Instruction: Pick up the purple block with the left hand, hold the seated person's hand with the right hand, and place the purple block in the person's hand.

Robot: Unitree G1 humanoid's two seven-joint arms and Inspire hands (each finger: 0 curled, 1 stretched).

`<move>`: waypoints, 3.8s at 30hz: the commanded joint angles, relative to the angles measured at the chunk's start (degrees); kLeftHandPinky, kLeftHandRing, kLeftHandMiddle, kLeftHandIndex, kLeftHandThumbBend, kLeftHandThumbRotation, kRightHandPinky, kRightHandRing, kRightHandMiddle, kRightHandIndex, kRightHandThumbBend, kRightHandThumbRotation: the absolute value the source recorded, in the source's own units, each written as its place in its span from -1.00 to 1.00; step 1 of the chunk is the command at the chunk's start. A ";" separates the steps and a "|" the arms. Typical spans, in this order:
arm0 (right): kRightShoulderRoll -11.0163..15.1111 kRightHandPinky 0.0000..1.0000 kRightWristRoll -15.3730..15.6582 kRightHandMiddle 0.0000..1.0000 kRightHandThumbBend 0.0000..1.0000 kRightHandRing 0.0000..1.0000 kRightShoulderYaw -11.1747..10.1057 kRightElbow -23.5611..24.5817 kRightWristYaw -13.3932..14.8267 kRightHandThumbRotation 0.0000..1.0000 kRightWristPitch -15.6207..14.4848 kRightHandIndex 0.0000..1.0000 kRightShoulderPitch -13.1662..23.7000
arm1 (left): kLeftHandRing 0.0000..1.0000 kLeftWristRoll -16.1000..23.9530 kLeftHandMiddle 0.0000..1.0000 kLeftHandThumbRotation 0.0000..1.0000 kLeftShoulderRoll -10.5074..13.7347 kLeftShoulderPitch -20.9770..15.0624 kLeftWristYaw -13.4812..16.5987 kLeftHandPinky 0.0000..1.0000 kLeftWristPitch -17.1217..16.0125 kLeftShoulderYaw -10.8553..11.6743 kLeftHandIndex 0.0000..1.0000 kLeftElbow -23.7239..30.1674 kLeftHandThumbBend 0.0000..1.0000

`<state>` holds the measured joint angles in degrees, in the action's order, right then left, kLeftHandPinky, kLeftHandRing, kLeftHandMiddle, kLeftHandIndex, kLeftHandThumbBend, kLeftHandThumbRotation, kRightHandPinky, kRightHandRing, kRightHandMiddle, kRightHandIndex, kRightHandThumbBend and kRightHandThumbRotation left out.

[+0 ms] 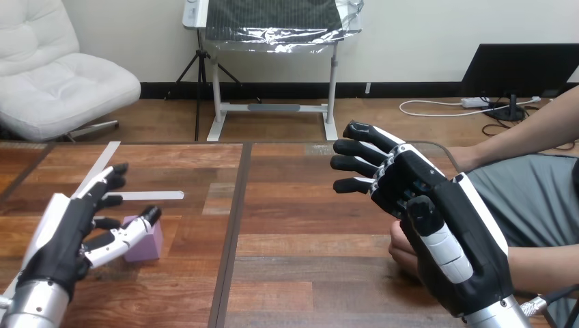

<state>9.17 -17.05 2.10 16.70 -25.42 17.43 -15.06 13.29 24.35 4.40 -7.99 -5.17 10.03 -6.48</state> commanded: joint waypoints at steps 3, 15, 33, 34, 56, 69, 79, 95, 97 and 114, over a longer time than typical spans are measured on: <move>-0.06 0.42 -0.12 0.65 0.85 0.61 -0.43 0.05 -0.07 0.55 1.20 0.69 3.09 | 0.77 2.21 0.82 -0.19 2.37 -5.72 0.23 0.49 0.18 -1.96 0.81 -2.70 0.06; -0.03 0.42 0.39 0.65 0.85 0.61 -0.49 0.06 0.10 0.57 1.50 0.69 3.09 | 0.80 4.72 0.83 -0.32 3.25 -8.71 0.59 0.57 -0.09 -3.42 0.81 -7.67 0.06; 0.13 0.42 0.46 0.64 0.84 0.60 -0.65 0.33 0.19 0.57 1.39 0.68 2.90 | 0.91 8.05 0.94 -0.37 3.95 -11.80 1.52 0.99 2.22 -5.86 0.84 -10.77 0.13; 0.14 0.42 0.44 0.64 0.84 0.60 -0.66 0.33 0.19 0.57 1.39 0.68 2.89 | 0.91 8.14 0.94 -0.37 3.96 -11.88 1.51 0.99 2.33 -5.91 0.84 -10.79 0.13; 0.10 0.43 0.99 0.64 0.85 0.60 -0.78 0.41 0.43 0.59 1.56 0.68 2.86 | 0.95 10.45 0.99 -0.28 4.96 -14.63 2.30 1.00 4.60 -8.32 0.89 -12.48 0.18; -0.04 0.42 0.69 0.63 0.86 0.60 -0.80 0.55 0.26 0.58 1.30 0.68 3.02 | 0.95 13.13 0.97 -0.34 6.21 -16.57 1.77 1.00 5.81 -10.69 0.90 -13.89 0.23; 0.12 0.42 0.79 0.63 0.88 0.59 -0.88 0.68 0.20 0.59 1.33 0.67 3.20 | 0.91 17.04 0.92 -0.34 7.83 -18.11 1.74 1.00 5.99 -13.45 0.88 -15.10 0.29; 0.21 0.42 0.39 0.64 0.89 0.61 -0.98 0.44 -0.31 0.59 1.65 0.69 3.34 | 0.82 20.36 0.83 -0.39 9.97 -21.20 -0.14 0.90 5.34 -17.04 0.81 -17.74 0.42; 0.22 0.42 0.33 0.64 0.90 0.61 -0.99 0.52 -0.31 0.59 1.53 0.69 3.30 | 0.81 20.40 0.81 -0.42 10.09 -21.49 -0.23 0.88 5.42 -17.33 0.80 -17.95 0.45; -0.03 0.43 0.04 0.63 0.89 0.60 -0.91 0.48 -0.42 0.57 1.81 0.68 3.39 | 0.73 21.97 0.72 -0.53 11.47 -24.83 -2.50 0.80 5.48 -20.34 0.72 -20.19 0.56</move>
<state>9.21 -15.95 1.71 16.68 -25.53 17.67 -15.06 34.40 33.71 -14.99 -9.91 0.89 -9.50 -26.58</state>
